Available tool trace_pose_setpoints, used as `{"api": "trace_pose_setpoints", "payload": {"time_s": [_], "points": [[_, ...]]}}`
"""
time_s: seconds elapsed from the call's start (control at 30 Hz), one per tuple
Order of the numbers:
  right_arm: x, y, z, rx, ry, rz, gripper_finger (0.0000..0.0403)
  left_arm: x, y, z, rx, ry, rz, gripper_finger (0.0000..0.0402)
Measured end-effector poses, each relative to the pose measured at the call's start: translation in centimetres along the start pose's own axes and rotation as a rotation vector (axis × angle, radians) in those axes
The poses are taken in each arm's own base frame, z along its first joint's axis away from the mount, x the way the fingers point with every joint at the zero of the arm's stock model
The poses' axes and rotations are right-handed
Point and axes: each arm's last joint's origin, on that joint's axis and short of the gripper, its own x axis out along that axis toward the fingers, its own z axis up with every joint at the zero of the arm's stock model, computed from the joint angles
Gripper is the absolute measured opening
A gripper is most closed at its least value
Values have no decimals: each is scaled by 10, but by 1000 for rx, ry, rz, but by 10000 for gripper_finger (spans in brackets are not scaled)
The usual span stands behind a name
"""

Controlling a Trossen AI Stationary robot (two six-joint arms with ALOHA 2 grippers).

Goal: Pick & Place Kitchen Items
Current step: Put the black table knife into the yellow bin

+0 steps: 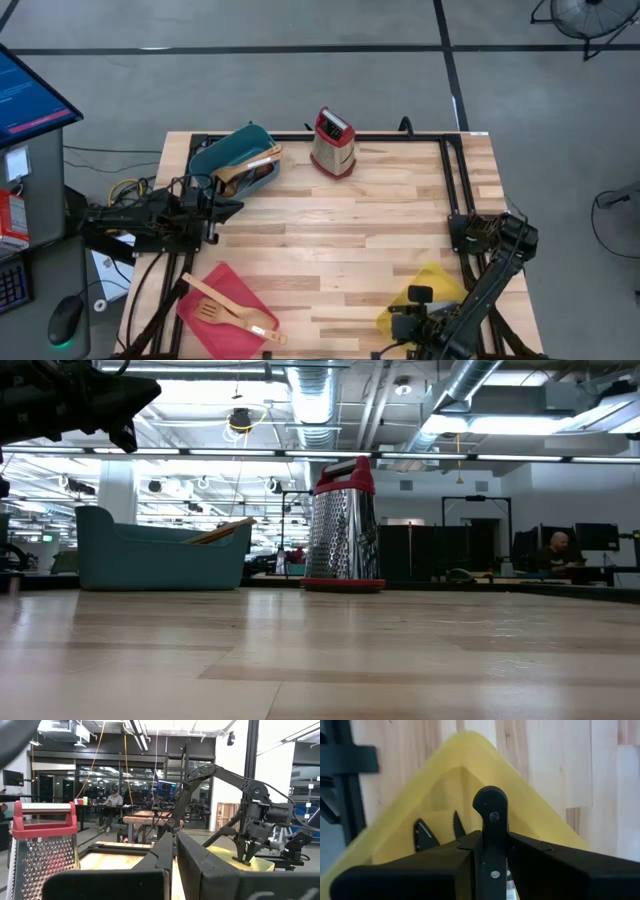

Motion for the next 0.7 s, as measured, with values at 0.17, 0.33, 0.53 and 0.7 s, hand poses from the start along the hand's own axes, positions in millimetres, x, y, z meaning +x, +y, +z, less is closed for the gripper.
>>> {"api": "trace_pose_setpoints", "payload": {"time_s": [0.17, 0.33, 0.53, 0.7], "points": [[8, -1, -6, -11, 32, -3, 72, 0, 0, 0, 0, -3, 0, 8], [19, 3, -8, -17, 27, 47, 72, 0, 0, 0, 0, -3, 0, 8], [27, 4, -9, -4, 28, 68, 72, 0, 0, 0, -1, -3, -1, 8], [34, 4, -12, -2, 35, 79, 72, 0, 0, 0, 0, -3, 0, 8]]}}
